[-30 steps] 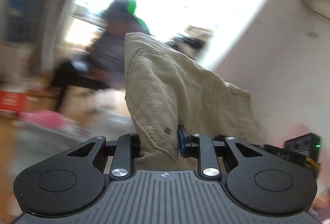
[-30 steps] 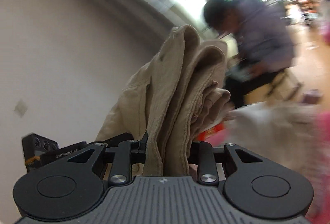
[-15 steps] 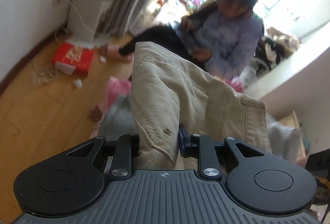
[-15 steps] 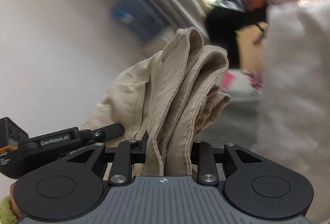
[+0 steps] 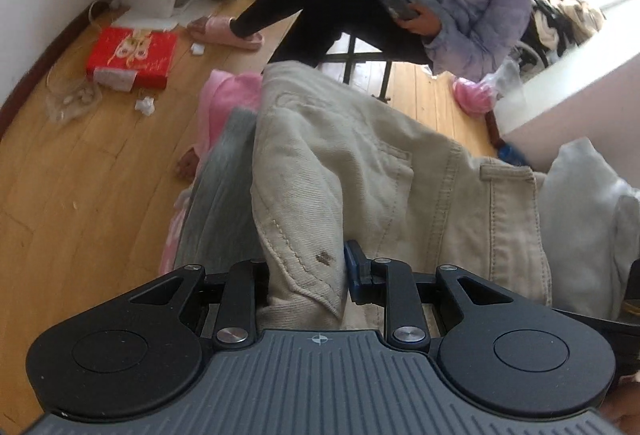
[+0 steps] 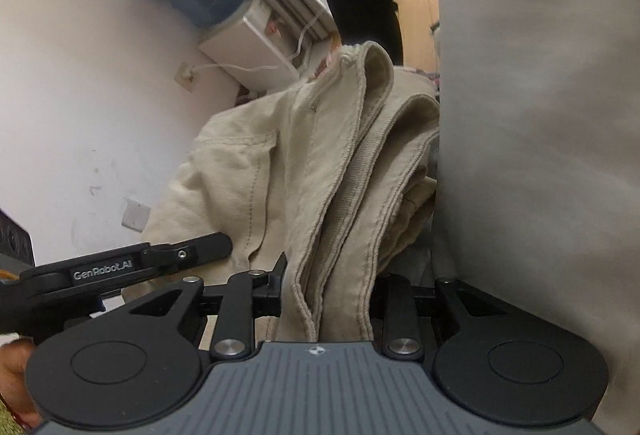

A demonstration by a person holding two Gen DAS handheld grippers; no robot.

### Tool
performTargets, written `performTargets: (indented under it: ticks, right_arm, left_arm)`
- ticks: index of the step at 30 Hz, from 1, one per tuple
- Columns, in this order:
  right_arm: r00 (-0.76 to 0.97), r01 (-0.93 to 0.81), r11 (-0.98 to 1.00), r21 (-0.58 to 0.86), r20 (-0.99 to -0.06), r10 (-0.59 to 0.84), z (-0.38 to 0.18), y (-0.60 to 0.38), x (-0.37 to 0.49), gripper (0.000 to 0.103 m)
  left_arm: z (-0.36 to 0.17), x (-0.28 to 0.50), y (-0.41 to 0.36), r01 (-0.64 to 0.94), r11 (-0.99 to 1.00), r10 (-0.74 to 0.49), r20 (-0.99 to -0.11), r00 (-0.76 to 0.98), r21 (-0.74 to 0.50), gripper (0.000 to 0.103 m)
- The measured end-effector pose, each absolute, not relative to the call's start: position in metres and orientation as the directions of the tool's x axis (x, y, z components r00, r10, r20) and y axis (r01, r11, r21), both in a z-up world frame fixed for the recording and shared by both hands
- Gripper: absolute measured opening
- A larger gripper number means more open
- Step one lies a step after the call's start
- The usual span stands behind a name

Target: Fold clothes

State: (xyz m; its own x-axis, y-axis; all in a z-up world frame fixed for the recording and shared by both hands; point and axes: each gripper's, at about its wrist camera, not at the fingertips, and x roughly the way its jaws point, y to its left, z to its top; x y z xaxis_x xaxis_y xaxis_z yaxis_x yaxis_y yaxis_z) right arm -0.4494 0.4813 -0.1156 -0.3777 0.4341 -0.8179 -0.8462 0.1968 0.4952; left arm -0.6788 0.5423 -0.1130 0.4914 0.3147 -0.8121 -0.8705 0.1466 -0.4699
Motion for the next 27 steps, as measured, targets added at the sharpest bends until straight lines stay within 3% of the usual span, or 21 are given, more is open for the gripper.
performTargets:
  ticks: [3,7,8,13,21,27]
  right_arm:
    - [-0.366,-0.857,0.218,0.467,-0.849,0.381,-0.109,0.482,-0.45,0.035]
    - [-0.333,-0.883,0.23,0.409,-0.892,0.307,-0.095,0.483,-0.454,0.051]
    - [-0.318,-0.89,0.228,0.396,-0.895,0.313,-0.088,0.478,-0.455,0.056]
    - [-0.223,-0.919,0.225,0.325,-0.896,0.384,-0.057,0.447,-0.466,0.061]
    - [-0.137,-0.939,0.14,0.314,-0.717,0.684,-0.01,0.354,-0.518,0.063]
    - [-0.119,-0.952,0.103,0.288,-0.659,0.742,-0.004,0.302,-0.558,0.061]
  left_arm:
    - [-0.112,-0.676,0.545,-0.883,0.169,0.302,-0.83,0.47,-0.438,0.027]
    - [-0.114,-0.676,0.555,-0.897,0.177,0.278,-0.854,0.44,-0.404,0.033]
    - [-0.114,-0.676,0.557,-0.899,0.176,0.272,-0.858,0.436,-0.401,0.033]
    - [-0.112,-0.677,0.555,-0.903,0.219,0.279,-0.863,0.421,-0.369,0.036]
    - [-0.094,-0.674,0.53,-0.917,0.327,0.387,-0.853,0.351,-0.229,0.047]
    - [-0.062,-0.698,0.517,-0.923,0.357,0.522,-0.79,0.322,-0.14,0.047]
